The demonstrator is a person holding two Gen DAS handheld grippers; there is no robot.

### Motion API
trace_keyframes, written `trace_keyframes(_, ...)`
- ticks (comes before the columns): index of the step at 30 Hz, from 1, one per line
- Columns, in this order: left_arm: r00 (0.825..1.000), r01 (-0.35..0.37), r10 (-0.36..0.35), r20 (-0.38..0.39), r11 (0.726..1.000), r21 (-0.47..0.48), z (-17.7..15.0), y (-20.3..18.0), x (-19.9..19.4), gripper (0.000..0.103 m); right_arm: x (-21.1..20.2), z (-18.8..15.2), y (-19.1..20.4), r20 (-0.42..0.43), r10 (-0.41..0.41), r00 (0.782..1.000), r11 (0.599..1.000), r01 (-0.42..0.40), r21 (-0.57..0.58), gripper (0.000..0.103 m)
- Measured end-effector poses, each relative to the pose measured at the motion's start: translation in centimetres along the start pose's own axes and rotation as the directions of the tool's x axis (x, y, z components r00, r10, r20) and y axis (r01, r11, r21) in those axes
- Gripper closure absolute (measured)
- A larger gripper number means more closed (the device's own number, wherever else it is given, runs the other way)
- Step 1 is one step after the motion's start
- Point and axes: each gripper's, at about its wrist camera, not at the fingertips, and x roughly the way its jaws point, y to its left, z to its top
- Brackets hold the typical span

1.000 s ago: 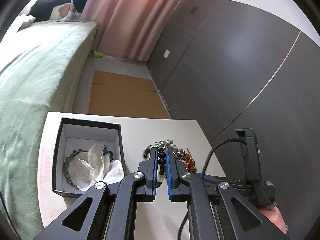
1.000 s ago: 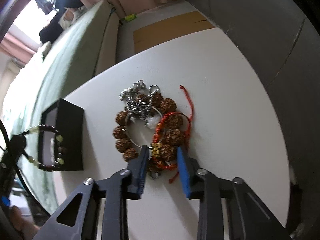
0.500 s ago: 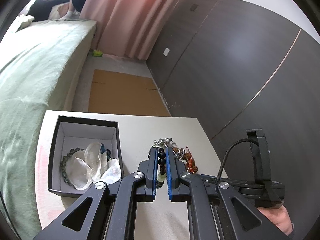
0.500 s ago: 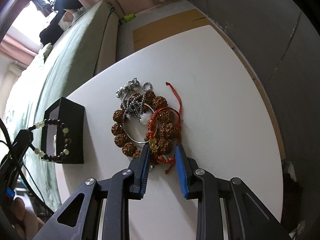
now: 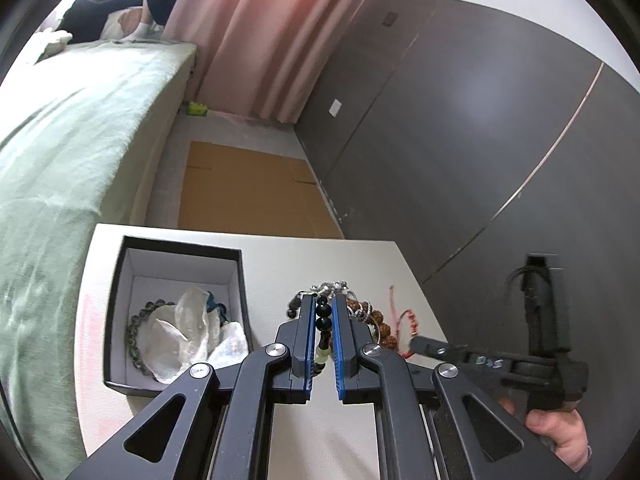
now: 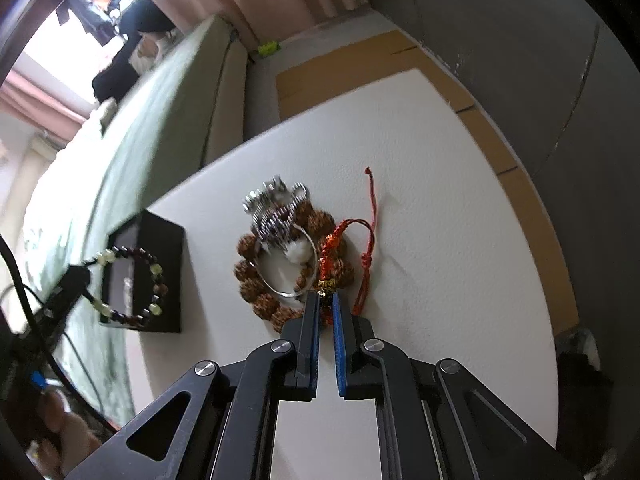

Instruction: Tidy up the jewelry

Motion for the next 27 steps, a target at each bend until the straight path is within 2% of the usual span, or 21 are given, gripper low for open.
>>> trace_keyframes(7,0.999,-0.008,0.01,0.04,1.0,-0.03,0.6,1.7,-1.7,0.095,-2.6,0.0,1.8,0.099,0.135,0.986,0.99,-0.137,0.012,0.095)
trace_keyframes(17,0.997,-0.041,0.045,0.059,0.997,-0.062,1.0,4.1,-3.1,0.095,-2.3,-0.4,7.4,0.127,0.29,0.949,0.957,-0.284,-0.065,0.095)
trace_keyframes(20,0.998,-0.046,0.049,0.034,0.996,-0.07,0.9,4.7,-2.6,0.095,-2.0,-0.6,8.5,0.128,0.313,0.941,0.949,-0.306,-0.076,0.095)
trace_keyframes(24,0.992,-0.112,0.106,-0.066,0.989,-0.099,0.8,6.2,-1.1,0.094,-1.6,-0.8,9.6,0.125,0.334,0.934,0.942,-0.325,-0.087,0.095)
trace_keyframes(27,0.994,-0.097,0.089,-0.058,0.984,-0.15,0.8,7.4,-1.7,0.093,-1.2,-0.9,10.3,0.123,0.346,0.93,0.937,-0.336,-0.094,0.095)
